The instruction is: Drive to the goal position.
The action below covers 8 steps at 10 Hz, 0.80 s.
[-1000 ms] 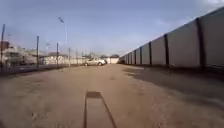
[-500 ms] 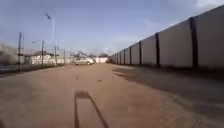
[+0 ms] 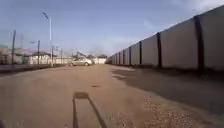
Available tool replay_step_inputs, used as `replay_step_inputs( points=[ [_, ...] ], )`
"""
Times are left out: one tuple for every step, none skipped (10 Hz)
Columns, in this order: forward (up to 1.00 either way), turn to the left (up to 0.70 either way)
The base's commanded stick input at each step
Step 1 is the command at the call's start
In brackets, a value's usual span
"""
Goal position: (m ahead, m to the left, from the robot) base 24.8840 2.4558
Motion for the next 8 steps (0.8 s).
replay_step_inputs(
  points=[
    [1.0, 0.0],
    [1.0, 0.0],
    [1.0, 0.0],
    [1.0, 0.0],
    [1.0, 0.0],
    [1.0, 0.0],
    [1.0, 0.0],
    [1.0, 0.0]
  ],
)
